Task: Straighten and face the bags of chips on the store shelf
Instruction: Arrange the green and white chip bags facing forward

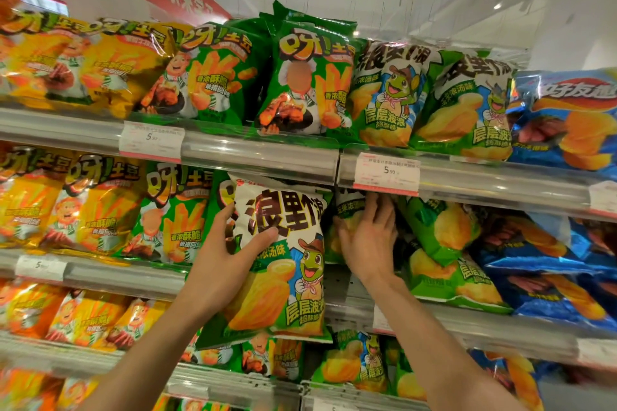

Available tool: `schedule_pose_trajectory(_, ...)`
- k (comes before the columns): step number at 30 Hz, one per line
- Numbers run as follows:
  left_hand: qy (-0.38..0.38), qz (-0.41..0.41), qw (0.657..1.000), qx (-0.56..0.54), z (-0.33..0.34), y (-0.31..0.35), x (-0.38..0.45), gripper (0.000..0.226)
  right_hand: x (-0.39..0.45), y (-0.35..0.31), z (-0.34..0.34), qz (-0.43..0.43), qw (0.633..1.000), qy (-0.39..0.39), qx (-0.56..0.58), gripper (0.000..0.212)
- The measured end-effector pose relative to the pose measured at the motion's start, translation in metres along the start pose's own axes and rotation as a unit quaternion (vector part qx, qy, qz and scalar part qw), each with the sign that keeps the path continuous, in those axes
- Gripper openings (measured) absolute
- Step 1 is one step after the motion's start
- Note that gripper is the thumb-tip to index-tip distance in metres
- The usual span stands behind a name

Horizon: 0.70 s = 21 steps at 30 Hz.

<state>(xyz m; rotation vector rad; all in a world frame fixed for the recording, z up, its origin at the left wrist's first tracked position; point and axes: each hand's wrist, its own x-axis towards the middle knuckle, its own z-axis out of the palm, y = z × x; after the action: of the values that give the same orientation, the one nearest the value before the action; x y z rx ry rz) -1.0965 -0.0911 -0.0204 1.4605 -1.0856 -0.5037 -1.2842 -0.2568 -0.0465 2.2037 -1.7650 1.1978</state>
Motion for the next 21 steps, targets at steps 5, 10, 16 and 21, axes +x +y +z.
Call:
schedule_pose_trajectory(5,-0.01,0.012,1.0,0.003,-0.002,-0.002,-0.002,0.097,0.001,0.008,0.022,0.002,0.995,-0.101,-0.013,0.086)
schedule_pose_trajectory(10,-0.009,0.019,1.0,0.002,-0.003,-0.005,-0.001,0.096,0.0,0.015,0.01,0.011,0.99,-0.14,0.026,0.083)
schedule_pose_trajectory(16,-0.011,0.018,1.0,0.009,-0.001,-0.005,0.0,0.098,-0.003,0.013,0.014,0.023,0.997,-0.07,0.015,0.086)
schedule_pose_trajectory(21,-0.019,0.019,1.0,0.006,0.002,-0.005,0.0,0.094,0.005,0.015,0.017,0.044,0.994,-0.09,0.04,0.086)
